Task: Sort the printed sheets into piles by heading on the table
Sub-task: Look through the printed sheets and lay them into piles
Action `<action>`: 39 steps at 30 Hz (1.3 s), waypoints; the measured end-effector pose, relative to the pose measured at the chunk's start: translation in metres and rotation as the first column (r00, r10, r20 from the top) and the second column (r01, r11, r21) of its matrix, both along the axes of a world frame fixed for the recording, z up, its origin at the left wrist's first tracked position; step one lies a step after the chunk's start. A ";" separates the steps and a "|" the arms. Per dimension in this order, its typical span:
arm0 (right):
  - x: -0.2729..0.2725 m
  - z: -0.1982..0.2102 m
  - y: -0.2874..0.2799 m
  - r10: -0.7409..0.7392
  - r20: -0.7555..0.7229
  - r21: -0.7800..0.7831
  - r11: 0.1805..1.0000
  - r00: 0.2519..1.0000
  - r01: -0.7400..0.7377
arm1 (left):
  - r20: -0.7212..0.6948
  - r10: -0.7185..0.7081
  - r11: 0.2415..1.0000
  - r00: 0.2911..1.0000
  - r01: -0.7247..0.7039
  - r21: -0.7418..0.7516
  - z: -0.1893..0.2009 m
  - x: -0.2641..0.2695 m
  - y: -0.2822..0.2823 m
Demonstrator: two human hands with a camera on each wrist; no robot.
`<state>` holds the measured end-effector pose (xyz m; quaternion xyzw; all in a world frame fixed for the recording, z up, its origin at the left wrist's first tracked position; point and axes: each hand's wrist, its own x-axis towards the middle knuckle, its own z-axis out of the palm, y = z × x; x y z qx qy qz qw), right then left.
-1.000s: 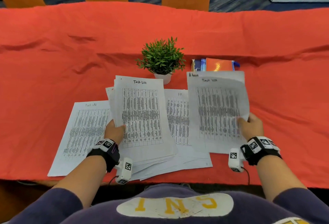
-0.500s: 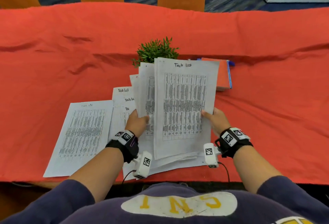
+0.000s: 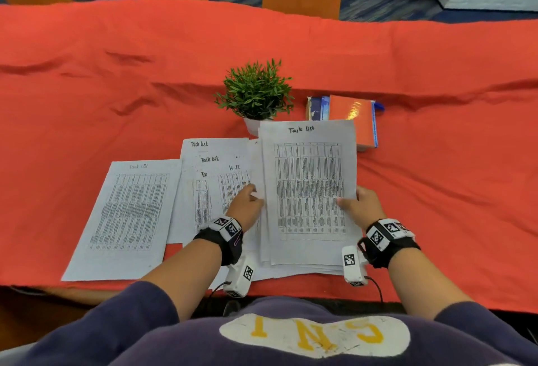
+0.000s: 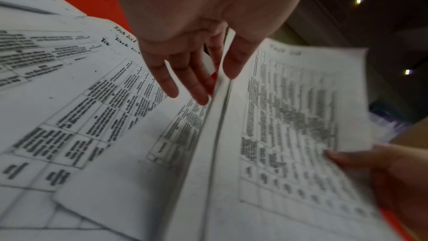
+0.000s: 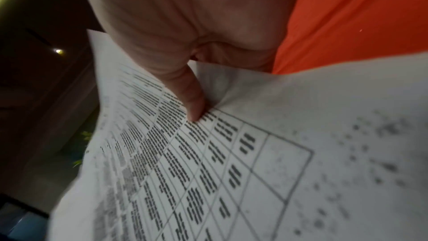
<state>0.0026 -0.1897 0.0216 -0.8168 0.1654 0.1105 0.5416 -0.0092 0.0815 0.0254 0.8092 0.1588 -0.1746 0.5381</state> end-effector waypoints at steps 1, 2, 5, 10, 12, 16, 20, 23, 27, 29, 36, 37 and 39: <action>-0.001 0.000 -0.008 -0.022 0.012 -0.005 1.000 1.000 0.023 | -0.024 -0.003 0.997 1.000 0.005 0.074 -0.005 0.001 0.001; -0.003 0.002 -0.015 -0.047 0.016 -0.008 0.999 0.999 0.047 | -0.049 0.004 0.990 0.999 0.003 0.143 -0.011 0.002 0.003; -0.005 0.000 -0.042 -0.118 0.016 -0.003 0.993 0.993 0.118 | -0.047 0.024 0.943 0.999 -0.007 0.332 -0.028 0.004 0.009; -0.010 -0.002 -0.077 -0.234 -0.014 0.056 0.971 0.972 0.234 | -0.065 -0.001 0.865 0.998 0.034 0.500 -0.048 0.012 0.002; -0.012 0.000 -0.083 -0.260 -0.016 0.075 0.963 0.966 0.260 | -0.090 -0.015 0.845 0.996 0.061 0.531 -0.054 0.014 -0.005; -0.017 0.004 -0.091 -0.271 -0.018 0.089 0.958 0.962 0.271 | -0.162 0.001 0.862 0.987 0.081 0.500 -0.059 0.018 -0.013; -0.016 0.002 -0.098 -0.285 -0.037 0.101 0.953 0.958 0.287 | -0.096 -0.035 0.897 0.995 0.074 0.436 -0.061 0.019 -0.015; -0.012 -0.005 -0.102 -0.301 -0.052 0.115 0.945 0.952 0.305 | 0.029 0.007 0.944 1.000 -0.016 0.328 -0.055 0.016 -0.016; -0.008 -0.006 -0.100 -0.302 -0.060 0.121 0.944 0.951 0.307 | 0.076 0.127 0.954 0.989 -0.142 0.262 -0.057 0.008 -0.013; -0.006 -0.006 -0.097 -0.312 -0.068 0.132 0.939 0.948 0.319 | 0.066 0.172 0.915 0.983 -0.184 0.360 -0.061 0.004 -0.007; -0.001 -0.003 -0.085 -0.289 -0.087 0.148 0.943 0.953 0.299 | -0.145 0.263 0.796 0.954 -0.129 0.592 -0.054 -0.011 0.010; 0.000 -0.003 -0.084 -0.283 -0.086 0.147 0.945 0.955 0.293 | -0.152 0.276 0.798 0.949 -0.138 0.587 -0.054 -0.010 0.011; 0.000 -0.002 -0.082 -0.276 -0.084 0.144 0.947 0.958 0.286 | -0.137 0.320 0.807 0.937 -0.194 0.558 -0.052 -0.011 0.011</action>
